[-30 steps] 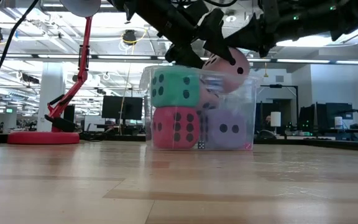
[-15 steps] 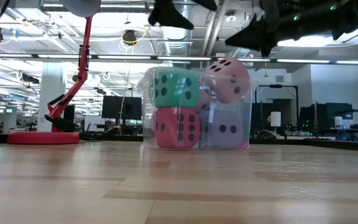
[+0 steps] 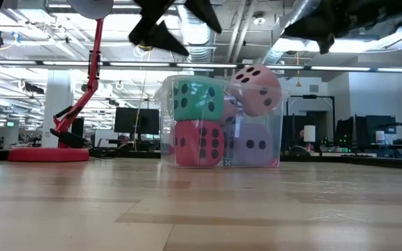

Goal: Pick & Place Dice
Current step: Adjust the transparent bin

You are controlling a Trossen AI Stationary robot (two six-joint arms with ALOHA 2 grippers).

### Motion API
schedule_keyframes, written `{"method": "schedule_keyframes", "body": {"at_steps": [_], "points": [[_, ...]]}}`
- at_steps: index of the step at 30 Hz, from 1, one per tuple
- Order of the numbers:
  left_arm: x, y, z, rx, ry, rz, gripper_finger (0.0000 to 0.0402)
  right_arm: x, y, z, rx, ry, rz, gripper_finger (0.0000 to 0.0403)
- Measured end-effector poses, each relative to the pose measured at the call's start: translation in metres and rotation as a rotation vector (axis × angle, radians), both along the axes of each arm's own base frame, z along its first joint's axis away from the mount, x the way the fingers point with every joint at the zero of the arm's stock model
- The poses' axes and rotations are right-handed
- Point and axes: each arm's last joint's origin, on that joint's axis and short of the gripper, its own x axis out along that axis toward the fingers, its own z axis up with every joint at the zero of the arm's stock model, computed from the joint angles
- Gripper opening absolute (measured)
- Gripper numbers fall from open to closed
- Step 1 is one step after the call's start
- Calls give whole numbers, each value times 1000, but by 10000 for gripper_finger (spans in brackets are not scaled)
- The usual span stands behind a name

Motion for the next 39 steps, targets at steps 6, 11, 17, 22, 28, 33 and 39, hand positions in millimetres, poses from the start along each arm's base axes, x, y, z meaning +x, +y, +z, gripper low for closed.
{"method": "schedule_keyframes", "body": {"at_steps": [6,11,17,22,28,33,39], "points": [[-12,-19,-34,-61,-135,-26,374,-5,-1,1,4,1,-2,0],[-23,-36,-49,-76,-190,-66,355,-4,-1,-1,2,7,-2,0],[-39,-54,-61,-64,-199,-50,307,-4,-1,0,2,5,-3,0],[-47,-58,-72,-69,-185,-53,250,-4,-1,0,0,5,-2,0],[-55,-47,-96,-104,-167,8,166,-4,-1,0,0,5,-2,0],[-48,-44,-126,-151,-172,68,90,-4,-1,0,-6,0,-1,0],[-33,-46,-162,-157,-197,85,10,-4,-1,1,-6,-10,-1,0]]}}
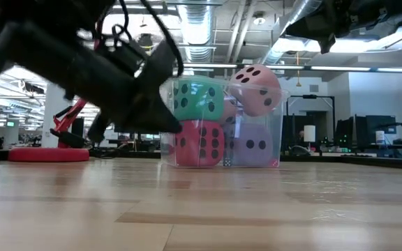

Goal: Pick & Place Dice
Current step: Adjust the transparent bin

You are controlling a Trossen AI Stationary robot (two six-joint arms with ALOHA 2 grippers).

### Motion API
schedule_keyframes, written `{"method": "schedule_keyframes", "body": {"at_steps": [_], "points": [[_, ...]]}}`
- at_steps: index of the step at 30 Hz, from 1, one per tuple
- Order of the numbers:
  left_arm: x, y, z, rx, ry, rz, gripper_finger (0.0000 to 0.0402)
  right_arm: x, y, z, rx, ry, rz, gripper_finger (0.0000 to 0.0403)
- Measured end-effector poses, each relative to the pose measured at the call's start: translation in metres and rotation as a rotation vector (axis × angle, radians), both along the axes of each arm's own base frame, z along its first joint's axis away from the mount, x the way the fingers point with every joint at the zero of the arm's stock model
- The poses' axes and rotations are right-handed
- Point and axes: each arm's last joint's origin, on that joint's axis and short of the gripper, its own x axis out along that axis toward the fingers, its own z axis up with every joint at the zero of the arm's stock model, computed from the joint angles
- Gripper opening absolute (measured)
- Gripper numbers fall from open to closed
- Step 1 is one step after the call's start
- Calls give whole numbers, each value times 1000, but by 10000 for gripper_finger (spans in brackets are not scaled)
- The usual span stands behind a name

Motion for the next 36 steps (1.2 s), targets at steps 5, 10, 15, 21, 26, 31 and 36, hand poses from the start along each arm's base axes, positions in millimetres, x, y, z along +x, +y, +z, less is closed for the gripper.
{"method": "schedule_keyframes", "body": {"at_steps": [5,10,15,21,26,31,36], "points": [[4,-1,-13,24,-47,54,3,0,0,0,-1,0,-1,0],[9,3,-8,84,-63,76,1,0,0,1,-9,-5,-2,0],[24,11,1,106,-46,58,0,0,0,1,-8,-4,-2,0],[30,23,4,165,-16,101,0,0,0,1,-8,-5,-2,0],[32,32,4,172,-10,133,0,0,0,1,-8,-4,-1,0],[32,42,1,198,30,173,0,0,0,1,-8,-5,-1,0],[33,49,0,212,53,200,0,0,0,1,-8,-5,-2,0]]}}
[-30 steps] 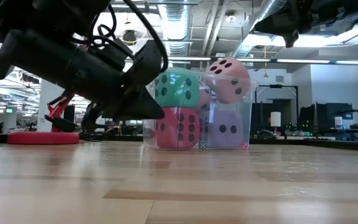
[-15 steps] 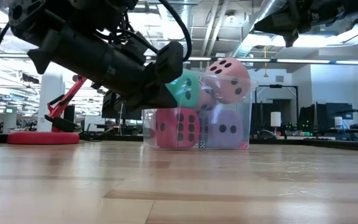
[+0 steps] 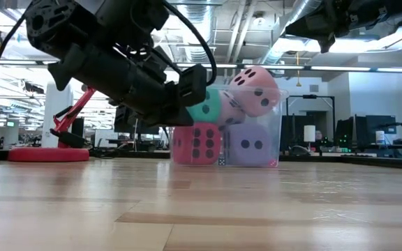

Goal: Pick & Place Dice
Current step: Adjust the transparent bin, then return to Home Position

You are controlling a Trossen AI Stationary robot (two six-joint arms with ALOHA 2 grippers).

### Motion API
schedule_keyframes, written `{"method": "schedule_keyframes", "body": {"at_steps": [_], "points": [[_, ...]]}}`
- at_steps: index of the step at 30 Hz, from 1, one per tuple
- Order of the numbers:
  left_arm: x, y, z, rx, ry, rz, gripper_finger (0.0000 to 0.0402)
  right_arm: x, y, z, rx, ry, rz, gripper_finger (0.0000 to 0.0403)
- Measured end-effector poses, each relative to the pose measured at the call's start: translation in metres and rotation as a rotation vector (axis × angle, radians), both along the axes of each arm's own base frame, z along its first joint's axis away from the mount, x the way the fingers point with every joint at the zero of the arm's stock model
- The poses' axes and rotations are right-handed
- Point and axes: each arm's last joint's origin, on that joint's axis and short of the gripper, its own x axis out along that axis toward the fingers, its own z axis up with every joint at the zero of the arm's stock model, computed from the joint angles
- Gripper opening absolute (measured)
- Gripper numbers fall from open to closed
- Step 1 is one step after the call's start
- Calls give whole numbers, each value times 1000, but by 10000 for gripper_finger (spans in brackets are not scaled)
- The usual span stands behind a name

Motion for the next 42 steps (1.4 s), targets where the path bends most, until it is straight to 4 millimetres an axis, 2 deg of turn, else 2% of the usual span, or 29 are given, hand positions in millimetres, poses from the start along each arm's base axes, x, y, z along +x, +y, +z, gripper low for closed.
{"method": "schedule_keyframes", "body": {"at_steps": [11,28,34,38,42], "points": [[-1,8,-3,23,41,38,0,0,0,0,-1,0,-1,0],[-2,10,-2,75,59,85,0,0,0,0,-1,0,-3,0],[-6,-6,-1,77,50,42,0,0,0,0,-1,1,-1,0],[-12,-22,19,131,96,-53,0,0,0,0,-1,-4,-2,0],[-20,-28,65,199,125,-196,0,0,0,1,-2,-8,-2,0]]}}
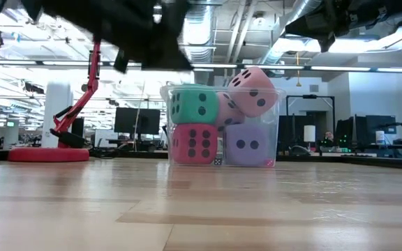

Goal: Pick & Place Dice
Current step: Return to Home Position

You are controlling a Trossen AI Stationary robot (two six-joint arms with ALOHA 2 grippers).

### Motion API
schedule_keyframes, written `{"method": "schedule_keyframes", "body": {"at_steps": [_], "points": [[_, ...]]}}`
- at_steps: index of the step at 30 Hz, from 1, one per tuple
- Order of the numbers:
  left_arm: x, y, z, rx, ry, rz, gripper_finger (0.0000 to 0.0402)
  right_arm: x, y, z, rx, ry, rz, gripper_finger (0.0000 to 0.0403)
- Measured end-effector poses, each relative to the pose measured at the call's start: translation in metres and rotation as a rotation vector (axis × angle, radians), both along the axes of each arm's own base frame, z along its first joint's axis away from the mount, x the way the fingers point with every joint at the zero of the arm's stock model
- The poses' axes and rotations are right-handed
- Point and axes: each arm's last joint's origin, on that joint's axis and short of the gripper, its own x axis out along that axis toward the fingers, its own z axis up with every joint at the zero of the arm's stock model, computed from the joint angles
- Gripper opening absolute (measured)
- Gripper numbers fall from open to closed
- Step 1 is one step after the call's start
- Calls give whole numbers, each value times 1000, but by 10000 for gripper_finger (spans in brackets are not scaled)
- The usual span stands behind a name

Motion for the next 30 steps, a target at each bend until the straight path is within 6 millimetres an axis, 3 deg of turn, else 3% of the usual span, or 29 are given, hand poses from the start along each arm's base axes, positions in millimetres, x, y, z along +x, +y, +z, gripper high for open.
{"method": "schedule_keyframes", "body": {"at_steps": [2,5,12,18,25,30], "points": [[-7,6,22,2,-9,-76,0,0,0,0,-21,4,3,0],[-18,20,36,-7,-16,-153,0,0,0,0,-62,14,10,0],[-39,51,25,1,30,-158,0,0,0,0,-78,14,9,0],[-43,100,23,60,-30,-226,0,9,-4,1,-209,16,-124,0],[-63,155,48,149,-66,-245,0,19,-17,9,-319,-60,-208,0],[-95,161,72,158,-9,-236,0,14,-24,10,-316,-45,-241,0]]}}
